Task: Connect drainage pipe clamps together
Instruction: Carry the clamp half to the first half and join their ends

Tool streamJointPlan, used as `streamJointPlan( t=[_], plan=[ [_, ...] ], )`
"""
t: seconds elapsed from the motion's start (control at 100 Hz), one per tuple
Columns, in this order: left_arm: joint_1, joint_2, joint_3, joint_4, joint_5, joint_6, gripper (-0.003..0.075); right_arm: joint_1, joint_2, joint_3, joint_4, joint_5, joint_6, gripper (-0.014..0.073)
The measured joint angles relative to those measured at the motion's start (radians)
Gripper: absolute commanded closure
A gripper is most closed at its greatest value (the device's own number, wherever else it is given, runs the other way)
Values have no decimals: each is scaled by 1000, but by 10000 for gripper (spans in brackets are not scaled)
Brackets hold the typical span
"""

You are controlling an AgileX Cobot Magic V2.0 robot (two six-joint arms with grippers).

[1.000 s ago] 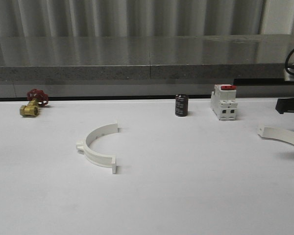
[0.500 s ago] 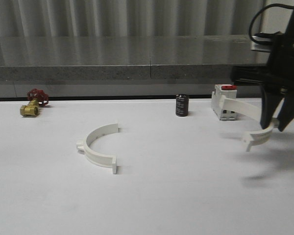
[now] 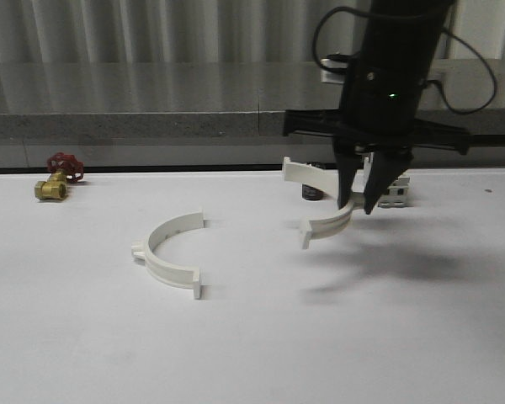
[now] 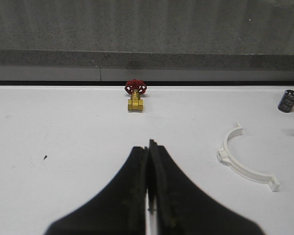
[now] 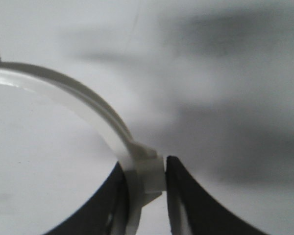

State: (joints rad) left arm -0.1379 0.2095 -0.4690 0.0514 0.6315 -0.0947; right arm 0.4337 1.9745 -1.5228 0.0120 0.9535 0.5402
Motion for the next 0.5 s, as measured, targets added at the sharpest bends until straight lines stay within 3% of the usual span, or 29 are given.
streamJointPlan(
  t=[0.5],
  plan=[
    [0,0,0,1,0,0,741,115,179,-189,-26,49,74,515]
  ],
)
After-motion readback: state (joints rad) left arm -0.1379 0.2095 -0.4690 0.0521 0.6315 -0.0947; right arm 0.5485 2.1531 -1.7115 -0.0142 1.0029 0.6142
